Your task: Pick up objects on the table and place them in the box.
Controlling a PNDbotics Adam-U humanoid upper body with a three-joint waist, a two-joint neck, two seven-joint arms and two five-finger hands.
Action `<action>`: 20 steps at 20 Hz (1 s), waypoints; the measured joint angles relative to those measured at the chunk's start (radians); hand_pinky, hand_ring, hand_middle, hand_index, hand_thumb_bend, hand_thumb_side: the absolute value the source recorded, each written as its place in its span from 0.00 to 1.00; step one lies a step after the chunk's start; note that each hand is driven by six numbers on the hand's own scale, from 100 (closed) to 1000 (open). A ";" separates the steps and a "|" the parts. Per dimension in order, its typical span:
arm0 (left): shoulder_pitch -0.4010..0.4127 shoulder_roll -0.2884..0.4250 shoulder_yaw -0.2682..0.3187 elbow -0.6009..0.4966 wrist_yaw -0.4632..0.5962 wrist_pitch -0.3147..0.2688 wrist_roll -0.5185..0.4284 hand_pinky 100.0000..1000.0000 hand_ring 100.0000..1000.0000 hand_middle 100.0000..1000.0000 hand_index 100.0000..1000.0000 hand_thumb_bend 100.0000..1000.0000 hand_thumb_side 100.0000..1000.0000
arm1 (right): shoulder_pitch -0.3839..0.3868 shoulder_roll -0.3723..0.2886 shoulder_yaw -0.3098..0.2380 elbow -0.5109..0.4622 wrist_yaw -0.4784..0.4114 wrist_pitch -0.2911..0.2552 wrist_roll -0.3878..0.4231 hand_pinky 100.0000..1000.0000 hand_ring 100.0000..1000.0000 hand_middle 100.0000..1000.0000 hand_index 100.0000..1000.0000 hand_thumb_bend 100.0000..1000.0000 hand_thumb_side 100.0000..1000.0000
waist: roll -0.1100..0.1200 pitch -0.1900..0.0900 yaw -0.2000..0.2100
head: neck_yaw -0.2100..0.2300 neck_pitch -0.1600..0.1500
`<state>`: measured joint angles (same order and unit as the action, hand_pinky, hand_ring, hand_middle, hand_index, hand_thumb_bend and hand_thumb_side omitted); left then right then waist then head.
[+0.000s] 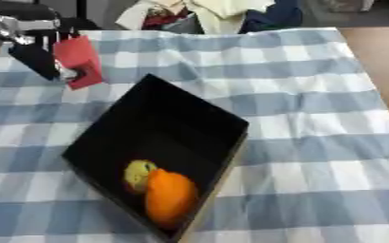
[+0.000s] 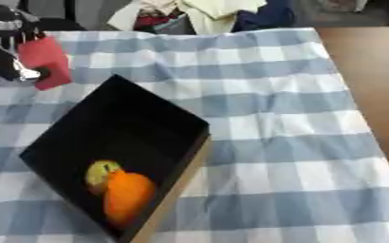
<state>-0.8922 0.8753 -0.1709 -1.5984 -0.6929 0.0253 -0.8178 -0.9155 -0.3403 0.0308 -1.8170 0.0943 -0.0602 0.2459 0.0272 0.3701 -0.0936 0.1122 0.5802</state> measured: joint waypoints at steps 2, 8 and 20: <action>0.024 0.020 -0.012 -0.109 0.032 0.010 0.005 0.54 0.55 0.35 0.69 0.00 0.30 | 0.000 0.001 0.000 0.000 0.000 0.001 0.000 0.93 0.86 0.75 0.87 0.00 1.00 | 0.000 -0.001 0.001 | -0.002 0.000; 0.060 0.033 -0.054 -0.354 0.083 0.028 0.030 0.50 0.53 0.34 0.68 0.00 0.27 | 0.000 0.008 0.000 -0.006 0.000 0.002 0.002 0.93 0.86 0.75 0.87 0.00 1.00 | -0.005 -0.007 0.004 | -0.010 0.009; 0.029 -0.044 -0.170 -0.387 -0.016 -0.162 0.210 0.49 0.51 0.32 0.66 0.00 0.20 | 0.010 0.018 0.000 -0.013 0.000 0.005 0.003 0.93 0.86 0.75 0.87 0.00 1.00 | -0.005 -0.009 0.005 | -0.010 0.009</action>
<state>-0.8629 0.8311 -0.3409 -1.9849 -0.7089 -0.1369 -0.6074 -0.9056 -0.3222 0.0308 -1.8305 0.0943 -0.0553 0.2494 0.0226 0.3608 -0.0883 0.1025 0.5892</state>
